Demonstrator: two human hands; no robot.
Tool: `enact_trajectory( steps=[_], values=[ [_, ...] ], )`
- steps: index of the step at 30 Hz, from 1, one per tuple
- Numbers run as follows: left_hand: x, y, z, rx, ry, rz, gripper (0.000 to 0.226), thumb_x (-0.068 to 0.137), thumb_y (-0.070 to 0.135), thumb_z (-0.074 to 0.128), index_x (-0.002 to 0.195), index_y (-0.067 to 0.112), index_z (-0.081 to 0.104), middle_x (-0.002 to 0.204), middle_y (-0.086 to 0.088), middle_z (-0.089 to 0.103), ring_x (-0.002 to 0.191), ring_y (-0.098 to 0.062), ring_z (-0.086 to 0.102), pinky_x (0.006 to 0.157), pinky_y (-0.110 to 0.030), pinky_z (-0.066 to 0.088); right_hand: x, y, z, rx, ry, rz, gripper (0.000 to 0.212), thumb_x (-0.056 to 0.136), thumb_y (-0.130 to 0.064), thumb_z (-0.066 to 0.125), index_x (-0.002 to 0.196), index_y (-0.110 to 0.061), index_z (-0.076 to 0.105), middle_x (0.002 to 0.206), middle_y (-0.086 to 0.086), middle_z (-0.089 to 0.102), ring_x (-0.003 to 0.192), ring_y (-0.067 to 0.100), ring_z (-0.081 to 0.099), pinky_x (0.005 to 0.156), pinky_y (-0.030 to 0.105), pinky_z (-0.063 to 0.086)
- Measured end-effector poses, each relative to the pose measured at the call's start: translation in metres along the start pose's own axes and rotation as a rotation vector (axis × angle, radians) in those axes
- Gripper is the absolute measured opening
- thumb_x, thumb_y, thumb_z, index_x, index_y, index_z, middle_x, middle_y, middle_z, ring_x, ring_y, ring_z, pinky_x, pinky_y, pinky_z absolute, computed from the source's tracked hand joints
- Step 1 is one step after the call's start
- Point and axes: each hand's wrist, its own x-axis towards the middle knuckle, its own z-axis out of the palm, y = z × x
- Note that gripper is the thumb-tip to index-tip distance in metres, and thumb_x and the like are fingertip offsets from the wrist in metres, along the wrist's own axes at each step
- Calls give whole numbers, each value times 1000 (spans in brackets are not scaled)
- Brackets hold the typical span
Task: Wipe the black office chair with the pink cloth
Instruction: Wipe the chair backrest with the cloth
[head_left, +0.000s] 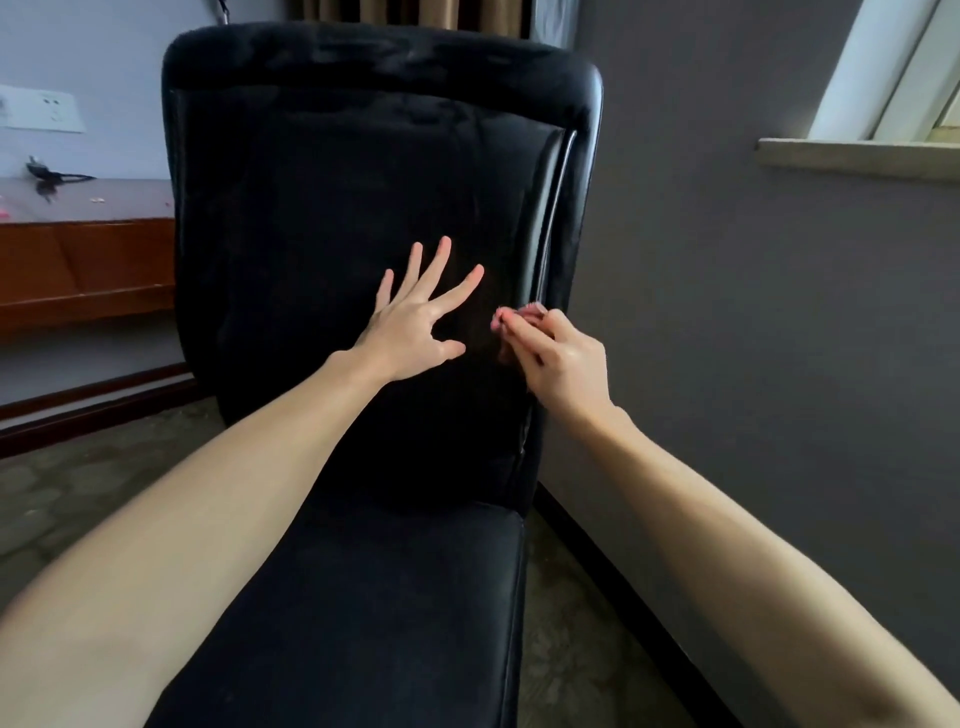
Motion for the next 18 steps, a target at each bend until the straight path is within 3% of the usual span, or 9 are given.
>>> enact_trajectory(
  steps=[4, 10, 14, 18],
  values=[
    [2, 1, 3, 9, 19, -4, 97, 88, 26, 72, 155, 43, 5, 163, 2, -25, 147, -23, -29, 117, -51, -15, 31, 7, 5, 7, 103, 82, 24, 100, -28, 57, 117, -19, 72, 104, 0, 69, 97, 11, 69, 73, 33, 60],
    [3, 2, 7, 11, 33, 3, 101, 85, 24, 73, 155, 43, 4, 163, 2, -25, 147, -24, -30, 117, -52, -15, -27, 3, 2, -22, -42, -117, 21, 97, -22, 62, 115, -21, 73, 102, -3, 69, 85, 8, 68, 54, 31, 57],
    [3, 4, 8, 12, 28, 17, 105, 83, 32, 76, 156, 43, 2, 163, 2, -26, 147, -25, -30, 117, -55, -14, 22, 9, -6, -84, 28, -114, 21, 100, -29, 57, 111, -24, 74, 102, -4, 69, 82, 8, 67, 57, 31, 56],
    [0, 7, 5, 11, 14, 34, 104, 83, 36, 76, 156, 44, 2, 162, 3, -28, 147, -24, -30, 118, -55, -13, 94, 18, -22, -139, 121, 43, 23, 97, -38, 56, 108, -30, 75, 101, -4, 69, 81, 18, 70, 61, 34, 56]
  ],
)
